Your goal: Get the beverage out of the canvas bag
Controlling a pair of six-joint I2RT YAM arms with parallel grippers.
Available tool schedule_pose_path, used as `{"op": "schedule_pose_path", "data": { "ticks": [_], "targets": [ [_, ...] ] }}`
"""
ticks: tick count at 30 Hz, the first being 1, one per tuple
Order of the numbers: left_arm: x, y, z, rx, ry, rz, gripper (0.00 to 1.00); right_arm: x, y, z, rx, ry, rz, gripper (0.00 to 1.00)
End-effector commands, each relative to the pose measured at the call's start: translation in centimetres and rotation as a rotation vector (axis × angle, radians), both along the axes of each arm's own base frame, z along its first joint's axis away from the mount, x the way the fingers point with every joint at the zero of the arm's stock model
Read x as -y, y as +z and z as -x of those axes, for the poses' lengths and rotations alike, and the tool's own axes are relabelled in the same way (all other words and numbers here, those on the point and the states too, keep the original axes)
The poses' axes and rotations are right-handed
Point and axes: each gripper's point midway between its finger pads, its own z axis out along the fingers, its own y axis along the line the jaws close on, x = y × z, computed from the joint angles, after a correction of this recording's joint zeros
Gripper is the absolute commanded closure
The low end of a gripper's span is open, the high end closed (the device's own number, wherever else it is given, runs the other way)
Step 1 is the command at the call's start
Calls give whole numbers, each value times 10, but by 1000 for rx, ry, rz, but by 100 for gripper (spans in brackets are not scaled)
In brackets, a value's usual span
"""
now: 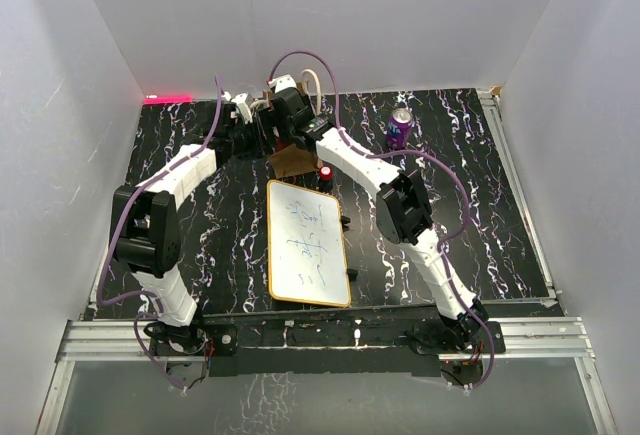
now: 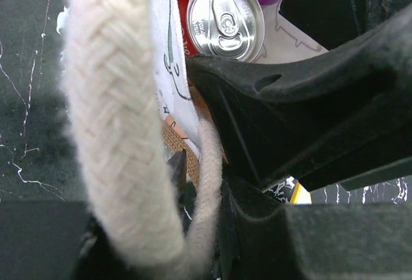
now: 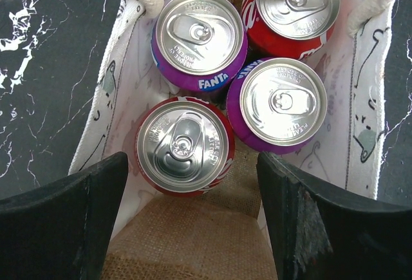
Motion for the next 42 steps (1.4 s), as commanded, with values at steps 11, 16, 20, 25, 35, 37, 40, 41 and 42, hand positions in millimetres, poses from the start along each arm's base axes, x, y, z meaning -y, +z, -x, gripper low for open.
{"op": "schedule_pose_path", "data": {
  "ticks": [11, 16, 20, 25, 35, 37, 40, 41, 42],
  "targets": [
    [-11, -11, 21, -61, -2, -55, 78, -17, -48, -6, -43, -6, -16, 22],
    [-10, -13, 21, -65, -4, -50, 78, -22, -54, -14, -14, 6, -16, 20],
    [-10, -12, 21, -63, -5, -51, 78, -26, -44, -18, 17, 11, -28, 25],
    [-8, -12, 21, -65, -11, -37, 78, -27, 6, -24, 109, 14, -66, 46],
    [-6, -13, 21, -69, -16, -28, 77, -24, 136, -27, 359, 3, -203, 89],
    [-6, -14, 22, -68, -17, -29, 77, -20, 156, -28, 399, -11, -228, 92],
    [-6, -13, 22, -64, -18, -28, 77, -14, 181, -26, 444, -33, -256, 92],
    [-6, -12, 21, -60, -17, -28, 77, -13, 188, -25, 454, -37, -265, 92],
    [-6, -11, 21, -57, -17, -27, 76, -11, 193, -24, 462, -41, -271, 92]
  ]
}}
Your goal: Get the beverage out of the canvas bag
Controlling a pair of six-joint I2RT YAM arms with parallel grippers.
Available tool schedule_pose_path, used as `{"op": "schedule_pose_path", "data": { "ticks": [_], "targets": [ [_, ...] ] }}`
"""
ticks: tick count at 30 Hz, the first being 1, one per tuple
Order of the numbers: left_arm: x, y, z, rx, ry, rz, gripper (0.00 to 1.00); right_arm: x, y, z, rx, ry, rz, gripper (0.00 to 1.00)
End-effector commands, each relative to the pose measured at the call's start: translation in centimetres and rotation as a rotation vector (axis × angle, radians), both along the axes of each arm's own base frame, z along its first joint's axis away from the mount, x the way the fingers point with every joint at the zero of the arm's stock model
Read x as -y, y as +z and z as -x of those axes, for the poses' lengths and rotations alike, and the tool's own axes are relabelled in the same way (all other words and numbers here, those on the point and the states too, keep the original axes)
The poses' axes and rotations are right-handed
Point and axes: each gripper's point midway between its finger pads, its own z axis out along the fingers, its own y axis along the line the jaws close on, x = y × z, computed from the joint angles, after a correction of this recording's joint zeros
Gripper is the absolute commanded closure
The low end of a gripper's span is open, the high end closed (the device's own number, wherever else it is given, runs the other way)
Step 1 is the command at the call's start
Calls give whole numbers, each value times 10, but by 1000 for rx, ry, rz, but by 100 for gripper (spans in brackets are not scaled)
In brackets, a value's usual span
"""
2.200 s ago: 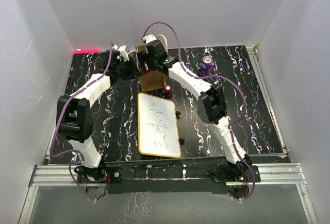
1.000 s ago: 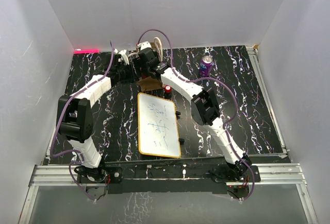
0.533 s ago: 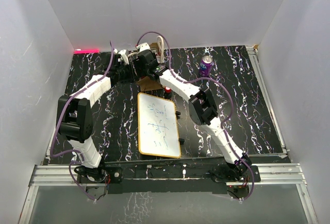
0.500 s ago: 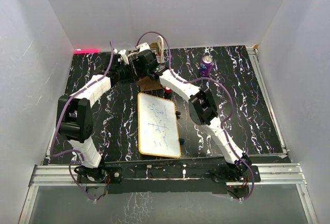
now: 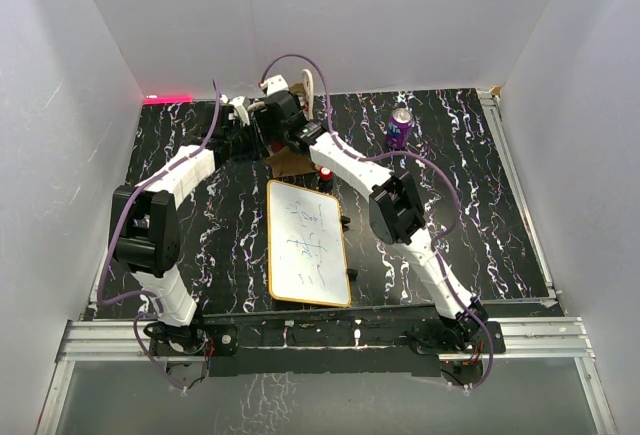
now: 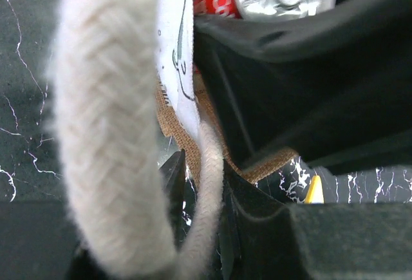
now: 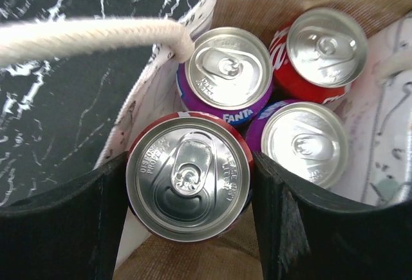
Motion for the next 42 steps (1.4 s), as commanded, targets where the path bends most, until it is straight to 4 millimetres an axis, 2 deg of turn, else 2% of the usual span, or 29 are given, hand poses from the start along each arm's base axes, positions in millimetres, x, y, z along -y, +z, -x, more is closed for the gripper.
{"op": "schedule_pose_path", "data": {
  "ticks": [1, 6, 9, 13, 16, 20, 24, 25, 26, 27, 30, 31, 37, 39, 42],
  "targets": [
    [-1, -3, 17, -34, -23, -12, 76, 11, 205, -5, 375, -59, -286, 92],
    [-1, 2, 19, -20, -28, -7, 74, 23, 234, 2, 397, -81, -338, 92],
    [0, 3, 19, -17, -29, -4, 74, 28, 243, 7, 406, -84, -356, 92],
    [0, 2, 19, -21, -31, -4, 74, 33, 244, 11, 392, -88, -351, 92],
    [-1, 1, 19, -19, -27, -10, 74, 34, 252, 18, 383, -71, -360, 92],
    [-2, 0, 19, -22, -27, -13, 73, 46, 277, 38, 389, -52, -379, 92],
    [-1, 1, 19, -17, -31, -11, 72, 65, 289, 66, 390, -19, -354, 92],
    [0, 0, 19, -18, -33, -9, 72, 71, 286, 73, 383, -12, -338, 92],
    [0, -1, 19, -19, -35, -8, 72, 77, 270, 80, 357, -13, -305, 92],
    [0, -1, 19, -19, -35, -7, 71, 87, 267, 87, 352, -23, -289, 92],
    [0, 0, 19, -17, -36, -6, 71, 123, 246, 110, 326, -74, -237, 92],
    [0, 0, 19, -15, -37, -6, 71, 136, 232, 117, 306, -95, -210, 92],
    [2, 0, 19, -20, -40, 3, 71, 233, 155, 152, 217, -294, -99, 92],
    [3, 0, 18, -22, -42, 9, 70, 273, 123, 156, 175, -387, -90, 92],
    [4, 2, 18, -24, -46, 12, 70, 329, 94, 155, 132, -523, -137, 92]
  ]
}}
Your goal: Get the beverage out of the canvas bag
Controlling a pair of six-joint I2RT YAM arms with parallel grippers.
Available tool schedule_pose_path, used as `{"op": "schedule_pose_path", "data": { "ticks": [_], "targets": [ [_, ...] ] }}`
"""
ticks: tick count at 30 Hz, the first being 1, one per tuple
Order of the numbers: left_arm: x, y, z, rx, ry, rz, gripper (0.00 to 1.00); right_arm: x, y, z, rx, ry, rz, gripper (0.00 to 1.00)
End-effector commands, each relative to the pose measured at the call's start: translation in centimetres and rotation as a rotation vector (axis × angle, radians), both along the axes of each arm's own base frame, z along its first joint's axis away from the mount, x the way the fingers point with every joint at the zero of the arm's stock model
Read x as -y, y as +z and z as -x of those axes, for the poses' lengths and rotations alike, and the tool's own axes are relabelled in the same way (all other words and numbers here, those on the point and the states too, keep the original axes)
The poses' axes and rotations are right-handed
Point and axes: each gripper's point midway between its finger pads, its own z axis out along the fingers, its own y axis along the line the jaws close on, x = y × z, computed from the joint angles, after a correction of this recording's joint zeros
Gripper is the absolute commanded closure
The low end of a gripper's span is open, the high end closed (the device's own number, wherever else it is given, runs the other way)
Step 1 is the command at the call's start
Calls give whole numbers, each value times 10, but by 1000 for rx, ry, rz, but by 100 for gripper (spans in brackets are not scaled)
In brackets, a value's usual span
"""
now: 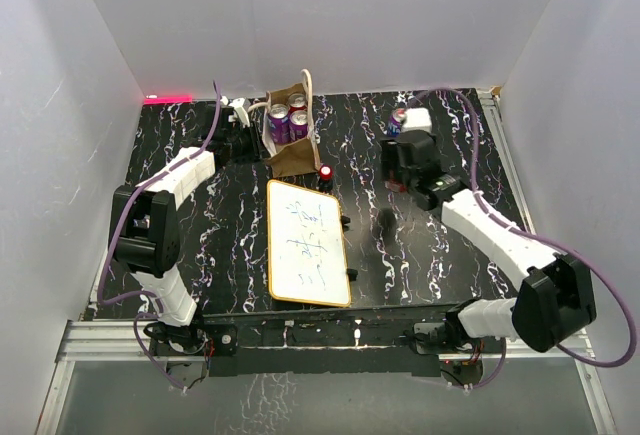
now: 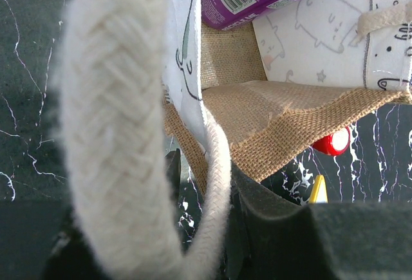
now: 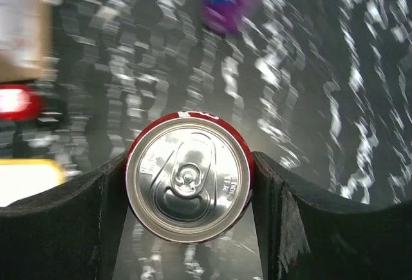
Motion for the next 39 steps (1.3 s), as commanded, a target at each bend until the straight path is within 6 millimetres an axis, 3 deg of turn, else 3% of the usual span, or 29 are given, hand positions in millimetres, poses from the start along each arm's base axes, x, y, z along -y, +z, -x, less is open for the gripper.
{"op": "schedule_pose_path", "data": {
  "ticks": [1, 4, 8, 13, 17, 20, 21, 24, 26, 28, 32, 39],
  "targets": [
    [4, 7, 17, -33, -38, 11, 70, 76, 12, -20, 133, -249, -136, 92],
    [3, 8, 19, -23, -36, 9, 70, 101, 8, -37, 185, -265, -120, 92],
    [3, 9, 17, -24, -35, 5, 70, 118, 12, -81, 225, -236, -144, 92],
    [0, 9, 19, -23, -32, -6, 70, 131, 5, -134, 257, -201, -107, 92],
    [-1, 10, 18, -15, -30, -13, 70, 145, -2, -161, 264, -215, -59, 92],
    [-1, 8, 17, -22, -29, -14, 70, 143, 2, -172, 313, -159, -61, 92],
    [0, 8, 17, -23, -32, -15, 70, 145, -11, -177, 294, -157, -52, 92],
    [0, 7, 15, -26, -34, -19, 70, 151, -23, -189, 279, -146, -46, 92],
    [-1, 5, 15, -31, -34, -22, 70, 150, -29, -194, 279, -138, -54, 92],
    [-1, 5, 15, -31, -35, -25, 70, 166, -34, -198, 281, -144, -71, 92],
    [-3, 4, 14, -28, -30, -31, 69, 168, -47, -206, 269, -110, -74, 92],
    [-2, 4, 13, -21, -30, -33, 69, 162, -58, -208, 248, -63, -58, 79]
  ]
}}
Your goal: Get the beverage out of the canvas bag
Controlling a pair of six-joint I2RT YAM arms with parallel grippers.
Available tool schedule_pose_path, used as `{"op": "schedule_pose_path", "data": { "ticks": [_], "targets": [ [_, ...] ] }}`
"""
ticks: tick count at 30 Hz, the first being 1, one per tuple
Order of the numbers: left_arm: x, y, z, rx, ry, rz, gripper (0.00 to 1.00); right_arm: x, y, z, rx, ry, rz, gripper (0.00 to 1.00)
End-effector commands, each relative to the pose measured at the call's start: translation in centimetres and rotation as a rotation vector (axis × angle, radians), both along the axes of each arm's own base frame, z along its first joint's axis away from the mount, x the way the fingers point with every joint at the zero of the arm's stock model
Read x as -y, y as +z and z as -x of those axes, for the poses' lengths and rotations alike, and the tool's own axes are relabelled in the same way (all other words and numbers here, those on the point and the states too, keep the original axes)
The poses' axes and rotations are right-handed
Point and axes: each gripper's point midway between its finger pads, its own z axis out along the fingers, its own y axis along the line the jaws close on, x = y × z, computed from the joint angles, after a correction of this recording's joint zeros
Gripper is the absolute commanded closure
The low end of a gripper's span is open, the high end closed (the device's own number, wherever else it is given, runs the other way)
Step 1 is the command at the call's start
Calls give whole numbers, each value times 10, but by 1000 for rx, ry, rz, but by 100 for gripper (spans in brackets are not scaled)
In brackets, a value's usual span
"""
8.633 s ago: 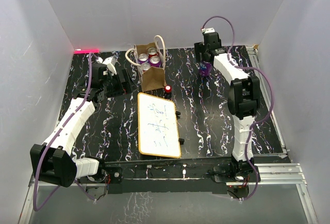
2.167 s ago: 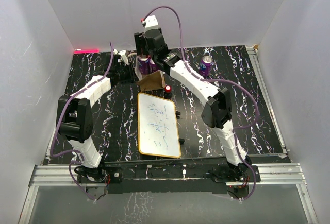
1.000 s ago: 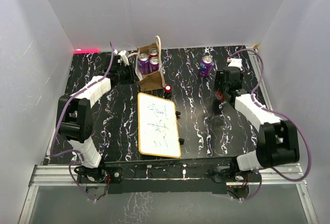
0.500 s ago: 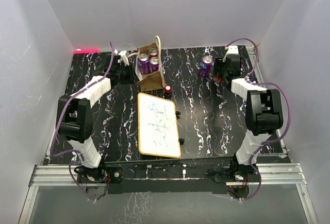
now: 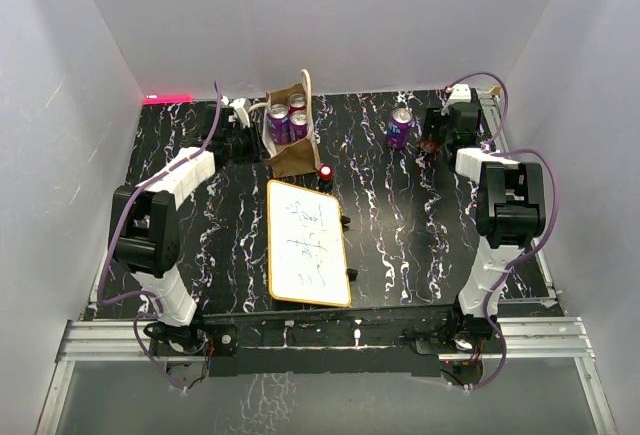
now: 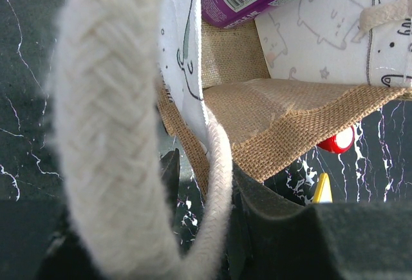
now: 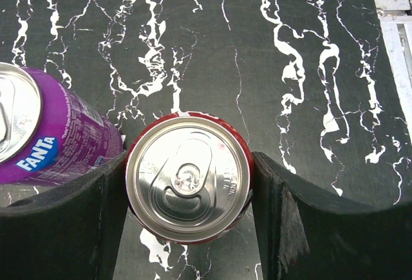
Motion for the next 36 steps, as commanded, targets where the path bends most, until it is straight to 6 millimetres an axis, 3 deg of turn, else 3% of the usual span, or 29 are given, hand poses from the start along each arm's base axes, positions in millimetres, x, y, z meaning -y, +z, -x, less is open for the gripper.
{"op": "schedule_pose_path", "data": {
  "ticks": [1, 8, 13, 18, 23, 27, 32, 36],
  "targets": [
    [0, 5, 13, -25, -21, -16, 69, -9, 53, -24, 178, 60, 17, 77],
    [0, 5, 13, -25, -23, -8, 69, -7, 48, -23, 152, 24, -13, 58],
    [1, 9, 14, -13, -23, -4, 69, 2, 50, -25, 123, -26, -15, 34],
    [2, 13, 15, 0, -29, 6, 69, 3, 65, -23, 132, -42, -28, 10],
    [4, 14, 16, 1, -37, 16, 69, 6, 84, -11, 119, -78, -44, 7],
    [5, 17, 17, 6, -40, 25, 69, 7, 83, 31, 44, -158, -119, 8],
    [6, 18, 17, 8, -41, 34, 68, -41, 68, 96, 0, -65, -186, 9],
    [11, 18, 17, -2, -56, 55, 68, -82, 68, 125, -41, 18, -208, 10]
  ]
}}
